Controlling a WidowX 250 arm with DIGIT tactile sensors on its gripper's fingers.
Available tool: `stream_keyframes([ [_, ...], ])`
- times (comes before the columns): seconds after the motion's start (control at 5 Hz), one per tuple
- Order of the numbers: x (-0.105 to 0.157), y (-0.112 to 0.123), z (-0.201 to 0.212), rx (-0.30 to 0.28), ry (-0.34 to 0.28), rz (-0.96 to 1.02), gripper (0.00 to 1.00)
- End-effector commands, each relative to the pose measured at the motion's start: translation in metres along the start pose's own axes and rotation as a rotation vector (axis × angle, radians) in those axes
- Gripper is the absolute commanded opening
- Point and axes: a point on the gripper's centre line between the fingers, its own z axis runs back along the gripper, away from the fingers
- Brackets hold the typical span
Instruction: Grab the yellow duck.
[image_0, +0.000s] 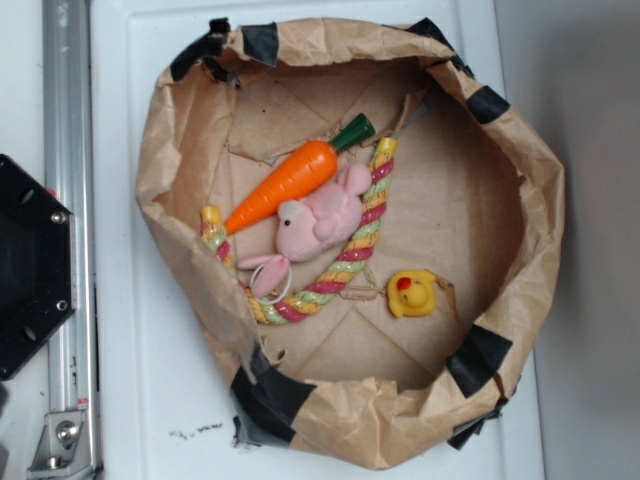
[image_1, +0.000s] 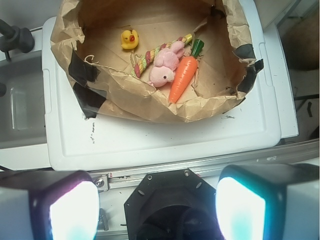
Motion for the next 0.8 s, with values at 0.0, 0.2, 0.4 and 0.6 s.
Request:
stream_keyframes([
  [0.0,0.0,0.0,0.0,0.0,0.0,0.0,1.0],
  [0.2,0.049,0.003,-0.009,0.071,-0.049,0.052,1.0],
  [0.4,0.091,0.007,-0.024,0.07,-0.125,0.026,1.0],
  [0.6,0.121,0.013,-0.06,0.083,-0.136,-0.054,1.0],
])
